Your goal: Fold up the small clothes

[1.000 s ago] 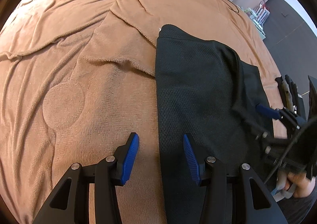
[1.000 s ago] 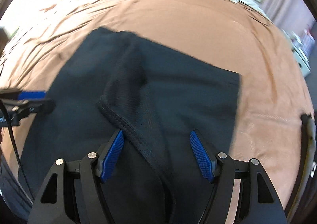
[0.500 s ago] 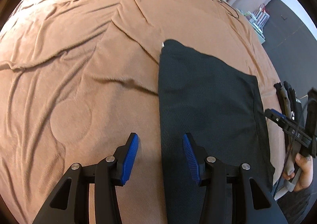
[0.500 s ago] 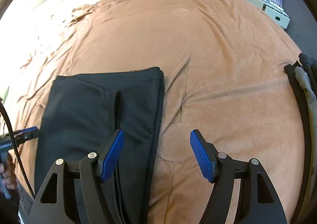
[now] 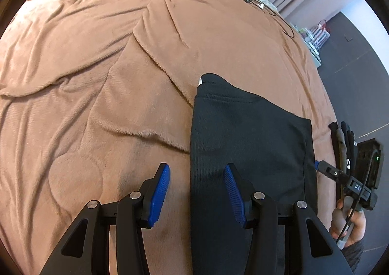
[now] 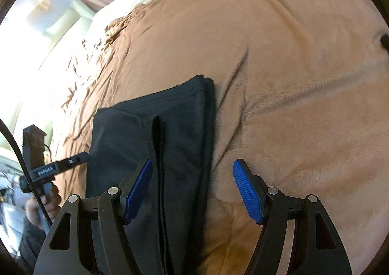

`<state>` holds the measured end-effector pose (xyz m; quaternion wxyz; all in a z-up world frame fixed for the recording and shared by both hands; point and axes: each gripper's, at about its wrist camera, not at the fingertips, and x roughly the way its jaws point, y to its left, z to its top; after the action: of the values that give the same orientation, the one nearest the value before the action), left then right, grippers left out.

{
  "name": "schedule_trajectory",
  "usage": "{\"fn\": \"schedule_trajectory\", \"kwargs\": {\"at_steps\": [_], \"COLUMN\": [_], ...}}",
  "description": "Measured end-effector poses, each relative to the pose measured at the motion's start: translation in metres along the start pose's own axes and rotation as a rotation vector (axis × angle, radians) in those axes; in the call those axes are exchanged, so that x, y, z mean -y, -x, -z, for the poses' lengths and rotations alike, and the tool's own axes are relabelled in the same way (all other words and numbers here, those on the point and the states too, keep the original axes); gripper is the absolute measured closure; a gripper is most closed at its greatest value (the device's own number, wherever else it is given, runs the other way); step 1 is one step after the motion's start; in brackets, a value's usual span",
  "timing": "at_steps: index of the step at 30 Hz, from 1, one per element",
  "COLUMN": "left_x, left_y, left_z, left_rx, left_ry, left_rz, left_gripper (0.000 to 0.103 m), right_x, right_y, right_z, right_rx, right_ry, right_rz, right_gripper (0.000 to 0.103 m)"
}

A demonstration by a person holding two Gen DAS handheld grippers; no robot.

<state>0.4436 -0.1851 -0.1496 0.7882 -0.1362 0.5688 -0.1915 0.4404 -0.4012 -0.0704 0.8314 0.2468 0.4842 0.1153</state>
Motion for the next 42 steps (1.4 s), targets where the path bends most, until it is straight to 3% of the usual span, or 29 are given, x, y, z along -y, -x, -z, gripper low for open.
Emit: {"fn": "schedule_trajectory", "kwargs": {"at_steps": [5,12,14,16,24,28,30,33,42], "left_x": [-0.006,-0.01,-0.01,-0.013,-0.014,-0.005,-0.002,-0.002,0.005], "left_y": [-0.007,-0.018,-0.019,-0.021,-0.033,-0.035,-0.033,-0.027,0.013], "left_z": [-0.011,-0.026,-0.03,-0.035,-0.05,-0.051,-0.05,-0.049,-0.044], "left_rx": [-0.008,-0.016,-0.013,-0.012,-0.016,-0.009,-0.005,0.004,0.068], "left_ry": [0.028,0.056,0.065,0.071,0.103,0.076,0.064,0.055,0.024], "left_rz": [0.025,0.068,0.079,0.094,0.122,0.099,0.089,0.099,0.136], "left_gripper": [0.054,0.055,0.057,0.059,0.069,0.076,0.086,0.092,0.095], "right_x": [0.021,0.046,0.052,0.06,0.057,0.055,0.054,0.044,-0.011], "right_y": [-0.008,-0.03,-0.03,-0.035,-0.056,-0.06,-0.058,-0.048,-0.013], "right_z": [-0.015,-0.029,-0.032,-0.036,-0.044,-0.046,-0.046,-0.045,-0.034], "right_rx": [-0.022,-0.059,-0.057,-0.074,-0.104,-0.114,-0.108,-0.083,-0.004], "right_ry": [-0.036,-0.05,-0.056,-0.065,-0.007,0.012,0.015,0.055,0.164], "right_rz": [-0.147,-0.249,-0.283,-0.329,-0.319,-0.244,-0.233,-0.196,-0.142], "right_gripper": [0.035,0.042,0.047,0.062,0.064,0.09,0.093,0.094,0.094]}}
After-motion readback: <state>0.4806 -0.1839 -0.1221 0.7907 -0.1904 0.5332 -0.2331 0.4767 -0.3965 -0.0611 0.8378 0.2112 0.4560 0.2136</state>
